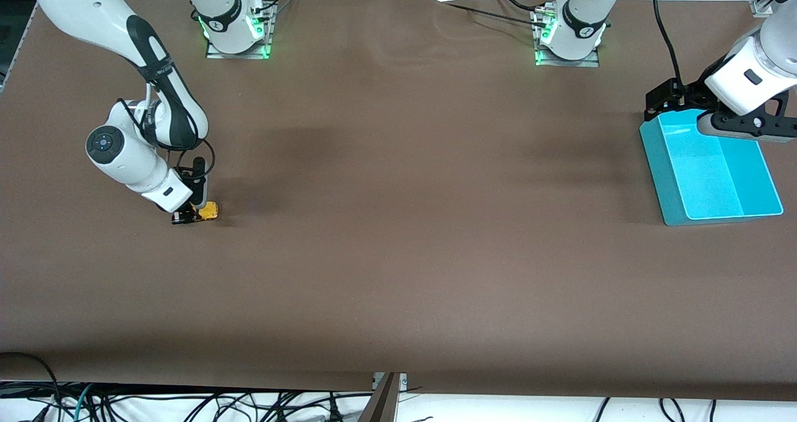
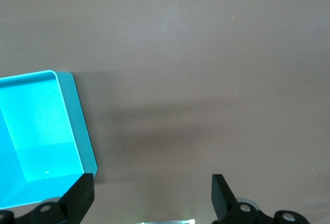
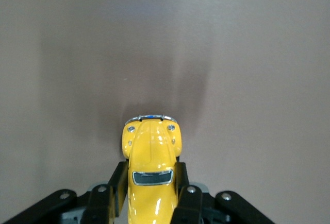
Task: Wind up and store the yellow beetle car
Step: 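Close the right gripper on the yellow car and lift it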
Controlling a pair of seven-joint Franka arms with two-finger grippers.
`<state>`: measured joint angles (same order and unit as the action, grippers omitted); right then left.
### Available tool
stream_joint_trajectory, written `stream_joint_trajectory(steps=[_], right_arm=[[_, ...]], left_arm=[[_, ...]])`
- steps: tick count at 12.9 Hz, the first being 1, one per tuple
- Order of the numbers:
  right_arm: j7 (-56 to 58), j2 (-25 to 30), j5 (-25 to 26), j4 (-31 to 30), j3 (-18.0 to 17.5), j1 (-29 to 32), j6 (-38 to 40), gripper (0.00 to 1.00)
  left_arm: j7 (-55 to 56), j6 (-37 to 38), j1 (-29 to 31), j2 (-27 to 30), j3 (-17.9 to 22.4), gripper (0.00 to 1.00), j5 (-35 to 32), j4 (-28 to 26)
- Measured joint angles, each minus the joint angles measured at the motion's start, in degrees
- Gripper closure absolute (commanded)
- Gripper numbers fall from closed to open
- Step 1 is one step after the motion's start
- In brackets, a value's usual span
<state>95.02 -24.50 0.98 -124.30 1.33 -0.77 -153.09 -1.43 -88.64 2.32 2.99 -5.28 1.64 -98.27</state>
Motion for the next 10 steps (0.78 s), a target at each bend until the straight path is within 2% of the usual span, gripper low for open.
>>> stream_joint_trajectory(steps=[7, 10], right_arm=[[-2.8, -0.3, 0.0, 0.1, 0.1, 0.2, -0.1, 0.96], [-0.7, -0.5, 0.0, 0.1, 0.1, 2.7, -1.0, 0.95]], left_arm=[[0.1, 0.5, 2.9, -1.5, 0.8, 0.00, 0.0, 0.0], [0.1, -0.3, 2.9, -2.2, 0.7, 0.00, 0.0, 0.0]])
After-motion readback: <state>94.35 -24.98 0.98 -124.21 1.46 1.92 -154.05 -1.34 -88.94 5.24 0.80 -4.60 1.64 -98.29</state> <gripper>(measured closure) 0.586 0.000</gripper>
